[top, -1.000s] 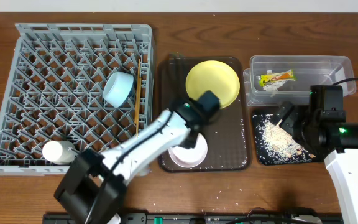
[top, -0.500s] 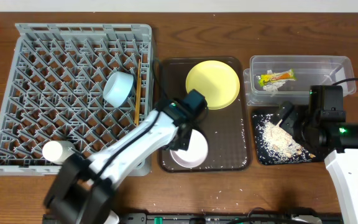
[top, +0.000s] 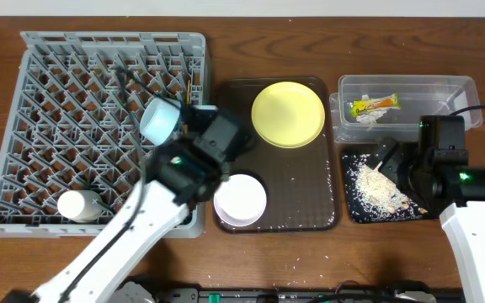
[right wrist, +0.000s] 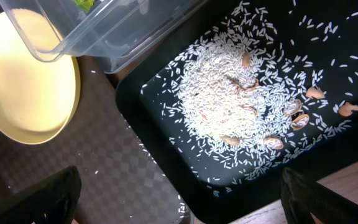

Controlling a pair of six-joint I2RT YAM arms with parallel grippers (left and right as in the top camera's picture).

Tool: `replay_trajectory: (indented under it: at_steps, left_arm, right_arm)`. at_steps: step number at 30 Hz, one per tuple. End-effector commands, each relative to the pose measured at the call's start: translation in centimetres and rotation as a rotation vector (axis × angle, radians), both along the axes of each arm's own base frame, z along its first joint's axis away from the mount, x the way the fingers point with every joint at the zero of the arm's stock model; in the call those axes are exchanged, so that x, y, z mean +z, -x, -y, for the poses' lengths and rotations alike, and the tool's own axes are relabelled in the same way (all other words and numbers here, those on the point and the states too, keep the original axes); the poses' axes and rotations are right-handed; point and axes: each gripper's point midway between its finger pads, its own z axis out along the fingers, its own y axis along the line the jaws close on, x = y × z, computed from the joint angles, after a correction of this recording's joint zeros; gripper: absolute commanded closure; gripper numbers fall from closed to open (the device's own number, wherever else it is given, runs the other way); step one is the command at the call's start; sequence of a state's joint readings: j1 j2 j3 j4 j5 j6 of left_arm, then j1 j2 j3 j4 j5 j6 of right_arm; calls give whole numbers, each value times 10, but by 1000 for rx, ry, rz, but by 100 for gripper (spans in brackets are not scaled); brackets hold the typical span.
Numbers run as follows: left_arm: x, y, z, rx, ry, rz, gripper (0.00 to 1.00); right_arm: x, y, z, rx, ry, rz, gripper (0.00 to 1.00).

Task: Sort waste into correct bins and load items into the dishwasher
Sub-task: 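Grasp the pink bowl rim with left gripper and lift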

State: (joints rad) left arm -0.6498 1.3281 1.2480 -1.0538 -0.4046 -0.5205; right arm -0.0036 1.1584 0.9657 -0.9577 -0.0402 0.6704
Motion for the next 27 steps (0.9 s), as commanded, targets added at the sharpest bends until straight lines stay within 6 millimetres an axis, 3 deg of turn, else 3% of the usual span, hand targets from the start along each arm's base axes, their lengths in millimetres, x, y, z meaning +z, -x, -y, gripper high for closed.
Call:
replay_trajectory:
  at_steps: [1, 2, 5, 7, 8, 10, 12, 14, 18, 20, 21, 23, 25, 27]
  left_arm:
    - [-65, 16, 57, -128, 46, -225, 87]
    - [-79, 20, 59, -117, 16, -269, 92]
    - [-130, 37, 62, -19, -61, -428, 92]
    - [-157, 43, 82, -46, -29, -499, 92]
    - [-176, 48, 109, -139, 50, -558, 92]
    - [-189, 63, 160, -317, 233, -647, 93]
    - [-186, 65, 176, -361, 282, -639, 93]
    - [-166, 60, 186, -396, 310, -592, 92]
    - [-131, 53, 182, -422, 339, -512, 91]
    - [-106, 46, 170, -410, 335, -441, 83]
    - [-91, 40, 157, -389, 306, -386, 72]
    - [-72, 31, 128, -338, 221, -296, 66]
    - [-67, 25, 106, -294, 139, -259, 65]
    - [-82, 25, 94, -264, 86, -284, 61]
  right_arm:
    - [1, 0, 3, -18, 6, 0, 1]
    - [1, 0, 3, -18, 6, 0, 1]
    - [1, 0, 3, -17, 5, 0, 1]
    - [1, 0, 3, -18, 6, 0, 1]
    - [1, 0, 3, -18, 6, 0, 1]
    - [1, 0, 3, -18, 6, 0, 1]
    - [1, 0, 3, -18, 6, 0, 1]
    - [1, 0, 3, -18, 6, 0, 1]
    - [1, 0, 3, -18, 6, 0, 1]
    - [1, 0, 3, -18, 6, 0, 1]
    - [1, 0, 3, -18, 6, 0, 1]
    - [1, 0, 3, -18, 6, 0, 1]
    - [1, 0, 3, -18, 6, 0, 1]
    - [1, 0, 3, -17, 5, 0, 1]
